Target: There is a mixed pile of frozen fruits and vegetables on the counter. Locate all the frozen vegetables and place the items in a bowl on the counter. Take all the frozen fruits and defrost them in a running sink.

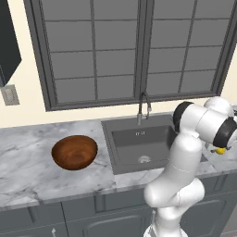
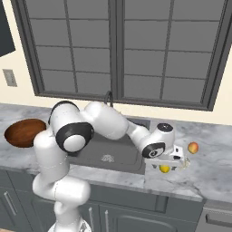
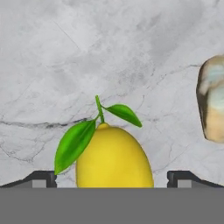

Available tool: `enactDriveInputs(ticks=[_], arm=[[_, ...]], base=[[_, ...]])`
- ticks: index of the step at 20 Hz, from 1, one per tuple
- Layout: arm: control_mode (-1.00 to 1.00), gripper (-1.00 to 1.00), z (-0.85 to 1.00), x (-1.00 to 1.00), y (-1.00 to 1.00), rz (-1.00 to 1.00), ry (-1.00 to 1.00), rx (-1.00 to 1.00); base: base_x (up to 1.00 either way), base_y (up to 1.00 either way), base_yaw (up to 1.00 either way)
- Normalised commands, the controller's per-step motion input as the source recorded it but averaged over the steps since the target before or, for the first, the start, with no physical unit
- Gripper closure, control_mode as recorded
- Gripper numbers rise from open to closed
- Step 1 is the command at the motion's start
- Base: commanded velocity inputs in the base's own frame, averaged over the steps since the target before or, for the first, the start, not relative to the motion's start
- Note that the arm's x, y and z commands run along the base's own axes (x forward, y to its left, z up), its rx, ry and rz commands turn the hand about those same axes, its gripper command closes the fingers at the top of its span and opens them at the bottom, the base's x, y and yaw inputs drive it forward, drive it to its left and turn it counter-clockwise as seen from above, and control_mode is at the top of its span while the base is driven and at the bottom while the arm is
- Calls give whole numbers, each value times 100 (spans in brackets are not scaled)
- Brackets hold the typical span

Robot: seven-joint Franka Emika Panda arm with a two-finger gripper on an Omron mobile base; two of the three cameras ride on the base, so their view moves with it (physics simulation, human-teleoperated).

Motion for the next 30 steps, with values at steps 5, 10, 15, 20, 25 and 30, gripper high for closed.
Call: enactDriveInputs(ticks=[5, 10, 15, 20, 25, 30], arm=[[-100, 100, -22, 5, -1, 0, 1, 0], [-100, 100, -9, 1, -5, 0, 0, 0], [-100, 100, 2, 0, -3, 1, -5, 3], [-100, 100, 8, 0, 0, 3, -12, 3], [-100, 100, 8, -2, 0, 5, -22, 0], [-100, 100, 10, -3, 0, 6, -21, 0]], base=[[0, 0, 0], [0, 0, 0], [0, 0, 0], [0, 0, 0], [0, 0, 0], [0, 0, 0]])
